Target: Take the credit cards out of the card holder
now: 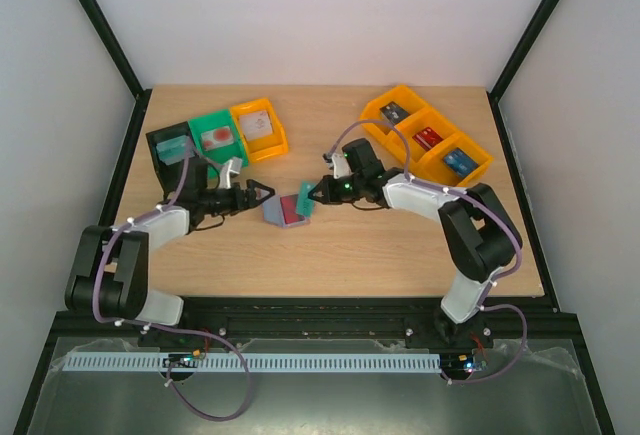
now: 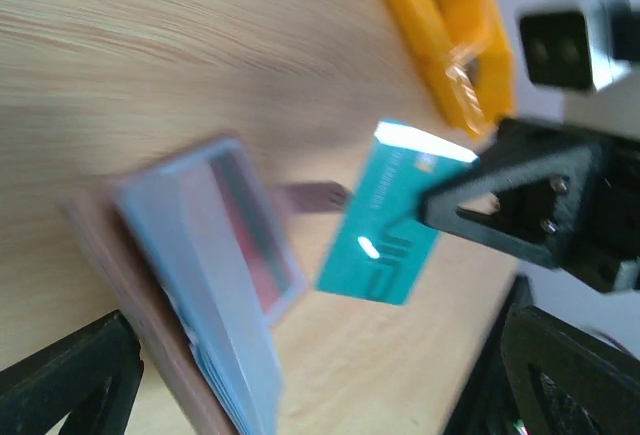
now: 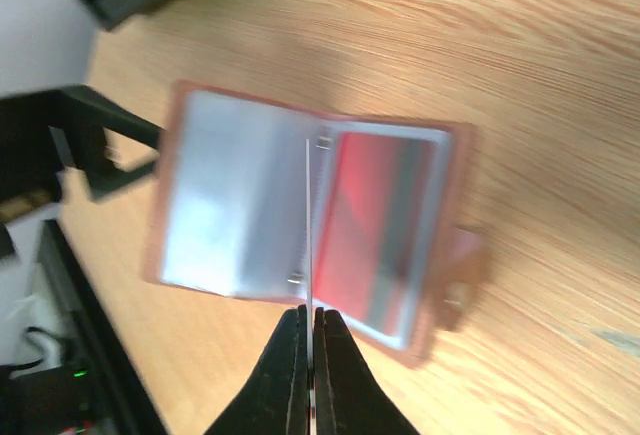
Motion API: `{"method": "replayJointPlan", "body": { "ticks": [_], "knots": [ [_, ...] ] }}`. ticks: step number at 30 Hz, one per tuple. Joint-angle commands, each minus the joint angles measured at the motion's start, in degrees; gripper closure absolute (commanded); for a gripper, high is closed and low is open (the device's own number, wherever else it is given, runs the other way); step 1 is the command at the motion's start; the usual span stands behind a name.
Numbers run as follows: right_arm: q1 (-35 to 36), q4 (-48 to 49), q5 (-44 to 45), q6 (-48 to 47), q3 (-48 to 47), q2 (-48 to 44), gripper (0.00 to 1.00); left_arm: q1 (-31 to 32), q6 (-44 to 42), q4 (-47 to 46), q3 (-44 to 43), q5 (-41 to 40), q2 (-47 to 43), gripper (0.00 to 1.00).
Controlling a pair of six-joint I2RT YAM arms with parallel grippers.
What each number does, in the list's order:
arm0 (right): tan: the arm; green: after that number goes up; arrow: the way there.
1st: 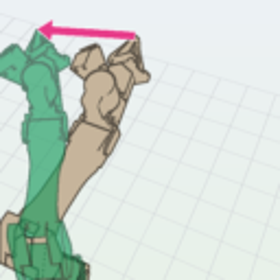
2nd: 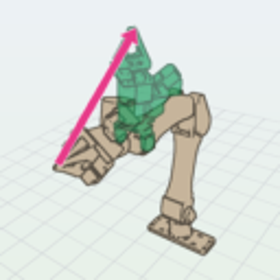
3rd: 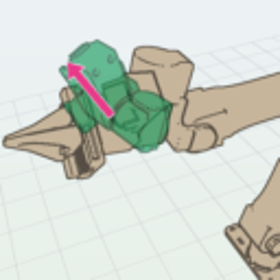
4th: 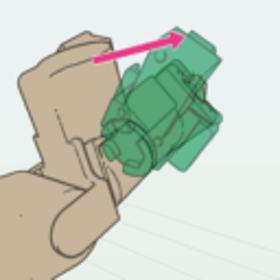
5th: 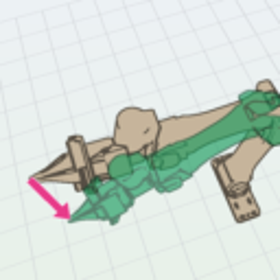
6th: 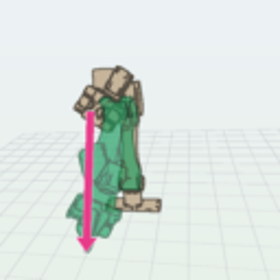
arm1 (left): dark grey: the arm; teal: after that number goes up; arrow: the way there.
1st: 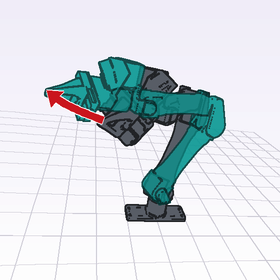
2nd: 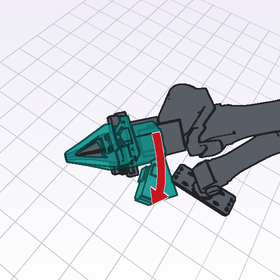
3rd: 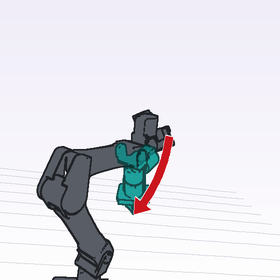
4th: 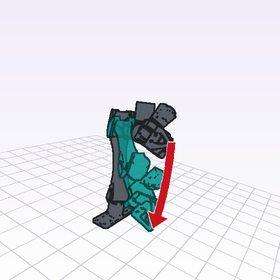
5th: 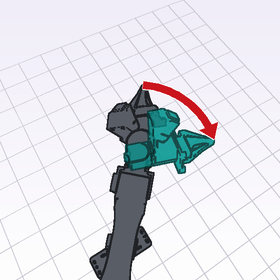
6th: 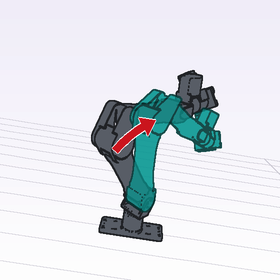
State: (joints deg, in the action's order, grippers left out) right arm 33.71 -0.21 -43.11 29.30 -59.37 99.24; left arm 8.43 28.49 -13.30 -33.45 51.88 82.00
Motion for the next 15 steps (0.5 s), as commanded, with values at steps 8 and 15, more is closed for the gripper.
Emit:
{"method": "replayJointPlan", "body": {
  "ticks": [8,15],
  "knots": [
    [-1.33,-12.58,9.95,-8.59,-5.21,0.69,0.98,-5.80,-3.76,9.07,0.73,-17.95,-1.14,0.01],
    [-1.33,-19.70,12.66,-16.99,-9.91,-4.91,0.99,-8.78,-10.44,16.43,-9.58,-14.39,-4.82,0.01]
  ]
}}
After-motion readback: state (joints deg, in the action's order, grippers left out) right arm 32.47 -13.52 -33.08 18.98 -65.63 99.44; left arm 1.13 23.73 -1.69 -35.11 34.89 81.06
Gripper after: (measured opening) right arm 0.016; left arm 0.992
